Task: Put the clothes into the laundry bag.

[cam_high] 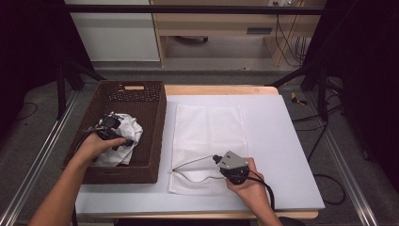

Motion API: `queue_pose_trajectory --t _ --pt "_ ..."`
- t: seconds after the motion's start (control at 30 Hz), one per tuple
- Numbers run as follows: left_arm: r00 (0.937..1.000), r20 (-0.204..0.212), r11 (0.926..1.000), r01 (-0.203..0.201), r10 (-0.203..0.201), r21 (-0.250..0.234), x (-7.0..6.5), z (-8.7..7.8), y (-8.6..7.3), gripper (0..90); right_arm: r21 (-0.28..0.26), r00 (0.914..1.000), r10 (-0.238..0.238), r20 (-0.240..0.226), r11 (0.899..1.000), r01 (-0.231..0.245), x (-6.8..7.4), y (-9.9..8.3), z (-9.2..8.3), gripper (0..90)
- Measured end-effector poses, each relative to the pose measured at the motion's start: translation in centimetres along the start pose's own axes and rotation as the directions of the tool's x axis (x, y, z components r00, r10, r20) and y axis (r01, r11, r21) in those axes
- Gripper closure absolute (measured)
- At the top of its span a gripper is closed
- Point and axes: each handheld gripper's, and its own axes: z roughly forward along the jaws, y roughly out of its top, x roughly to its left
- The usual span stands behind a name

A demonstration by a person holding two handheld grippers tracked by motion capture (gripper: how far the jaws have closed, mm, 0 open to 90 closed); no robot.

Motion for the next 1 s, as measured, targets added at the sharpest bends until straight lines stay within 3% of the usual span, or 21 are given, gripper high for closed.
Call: queue_pose_trajectory --t 0.6,0.8,1.0 --pt "0.9997 -0.023 0.9998 -0.007 0.007 0.019 -0.22 0.06 0.22 10.3 0.002 1.0 -0.001 -0.002 1.0 0.001 0.02 -0.01 0.01 88.4" --pt "0.9993 -0.033 0.9997 -0.014 0.015 0.02 -0.29 -0.09 0.28 16.7 0.002 1.0 -0.001 -0.003 1.0 0.001 0.02 -0.01 0.03 88.4" --pt "0.9973 -0.065 0.9992 -0.032 0.033 0.023 -0.32 -0.34 0.32 30.0 0.005 1.0 -0.002 -0.002 1.0 0.002 0.08 -0.01 0.03 88.4"
